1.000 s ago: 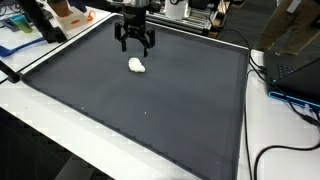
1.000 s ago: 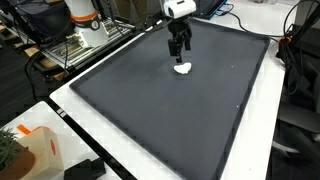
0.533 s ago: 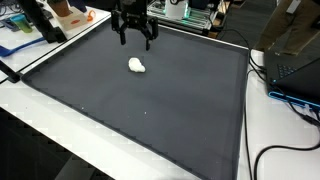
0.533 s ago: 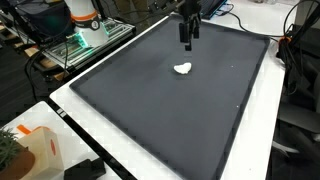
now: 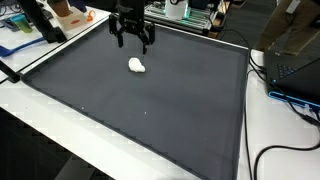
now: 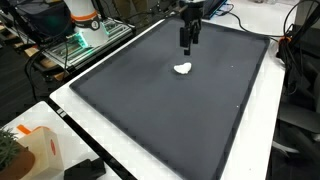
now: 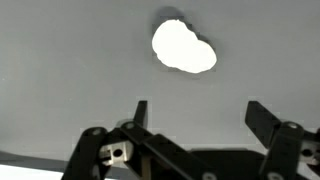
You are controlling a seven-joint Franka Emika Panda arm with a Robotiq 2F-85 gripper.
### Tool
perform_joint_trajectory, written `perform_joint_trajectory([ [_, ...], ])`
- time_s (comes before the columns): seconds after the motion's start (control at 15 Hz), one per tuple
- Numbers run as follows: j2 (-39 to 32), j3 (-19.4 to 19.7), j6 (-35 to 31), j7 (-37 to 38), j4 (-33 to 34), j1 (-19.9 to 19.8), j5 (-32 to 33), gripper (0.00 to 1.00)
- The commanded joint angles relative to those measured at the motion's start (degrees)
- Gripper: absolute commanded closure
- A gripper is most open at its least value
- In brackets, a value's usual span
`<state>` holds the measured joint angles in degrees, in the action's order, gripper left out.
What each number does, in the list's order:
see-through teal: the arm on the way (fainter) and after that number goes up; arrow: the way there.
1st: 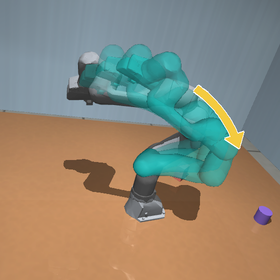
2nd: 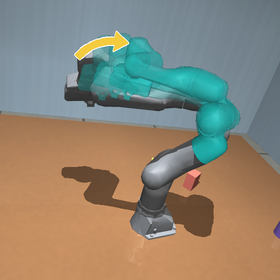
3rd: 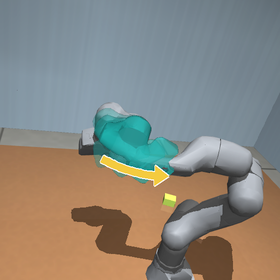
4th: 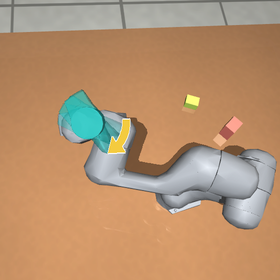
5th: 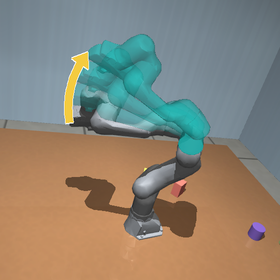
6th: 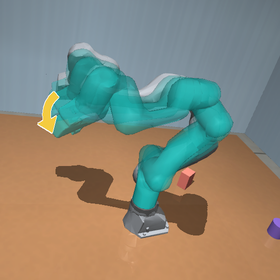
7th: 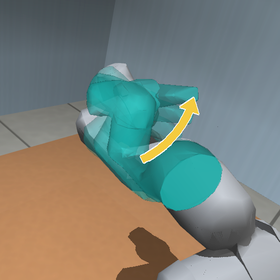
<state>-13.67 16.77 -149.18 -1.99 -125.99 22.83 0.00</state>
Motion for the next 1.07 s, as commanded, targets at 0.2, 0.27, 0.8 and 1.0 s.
perform_joint_trajectory([
  [0.2,-2.7,-11.0,11.0,5.8,9.3,-11.1,5.1,0.0],
  [0.27,-3.7,-11.6,12.4,6.8,11.1,-11.7,5.9,0.0],
  [0.8,-12.9,-13.4,26.5,10.7,26.2,-15.0,5.5,0.0],
  [1.0,-15.9,-14.3,32.2,10.2,31.3,-16.6,3.4,0.0],
])
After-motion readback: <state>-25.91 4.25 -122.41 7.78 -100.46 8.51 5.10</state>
